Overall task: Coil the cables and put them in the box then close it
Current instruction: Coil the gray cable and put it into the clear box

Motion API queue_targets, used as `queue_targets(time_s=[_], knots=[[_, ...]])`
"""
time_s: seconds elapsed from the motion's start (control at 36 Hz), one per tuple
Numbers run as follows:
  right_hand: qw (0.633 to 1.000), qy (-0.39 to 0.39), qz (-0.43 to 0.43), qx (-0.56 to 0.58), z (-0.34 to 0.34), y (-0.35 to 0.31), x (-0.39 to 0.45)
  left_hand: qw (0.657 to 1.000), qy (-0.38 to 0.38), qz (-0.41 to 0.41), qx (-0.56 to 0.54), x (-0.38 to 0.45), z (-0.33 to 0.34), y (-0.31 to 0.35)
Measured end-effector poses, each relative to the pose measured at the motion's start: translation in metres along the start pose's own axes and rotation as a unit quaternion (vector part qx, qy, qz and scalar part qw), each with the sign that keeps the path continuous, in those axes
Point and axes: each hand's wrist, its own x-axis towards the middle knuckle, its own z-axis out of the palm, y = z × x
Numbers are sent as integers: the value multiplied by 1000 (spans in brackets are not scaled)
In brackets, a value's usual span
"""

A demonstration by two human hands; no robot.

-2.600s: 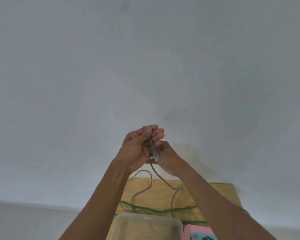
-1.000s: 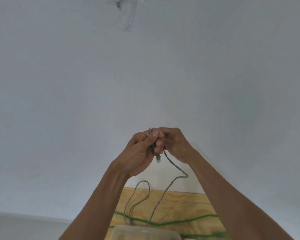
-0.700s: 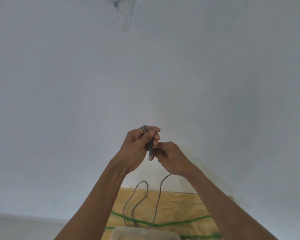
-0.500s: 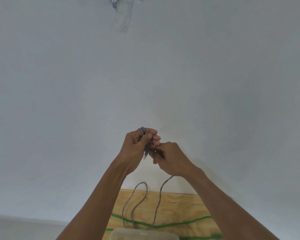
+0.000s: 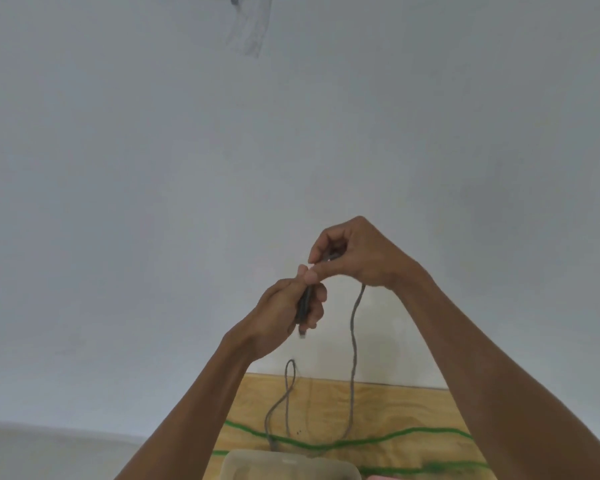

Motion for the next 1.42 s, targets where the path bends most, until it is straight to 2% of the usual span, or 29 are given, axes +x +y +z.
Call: queue_targets(time_s=[0.08,0.19,0.25,0.36,0.44,0.53,0.61,0.72,0.86,0.97,1.06,1.14,1.22,1.31,1.42], knots=[[994,13,35,103,-2,9,6,992,-50,4,-114,-3,5,8],[965,60,58,248,17,34,0,981,-89,60,-161,-3,7,16],[956,65,75,274,30,42,-9,976,-91,84,-178,1,8,19],[962,64,121,234,65,55,-29,972,-71,110,-195,12,4,29],[963,58,120,236,81,59,-39,971,-22,114,-210,22,-5,35],[972,83,111,189,86,58,-41,970,17,124,-209,32,-14,34],[980,116,88,138,86,57,-43,974,41,131,-179,40,-22,32],[988,107,65,86,84,48,-44,985,60,138,-84,45,-29,27],[991,127,27,-3,63,37,-34,992,41,97,76,38,-35,16],[993,86,-1,-85,30,16,-23,992,-18,70,103,27,-32,13],[994,85,-15,-70,11,4,-11,995,-42,43,85,20,-20,16],[994,82,-34,-64,-1,0,1,998,-57,9,-17,16,-9,19],[996,75,-39,10,-7,4,6,991,-87,2,-99,13,-5,22],[989,103,-13,108,-5,19,5,983,-117,16,-141,9,-4,23],[974,116,13,196,18,46,-5,982,-112,76,-135,13,2,27]])
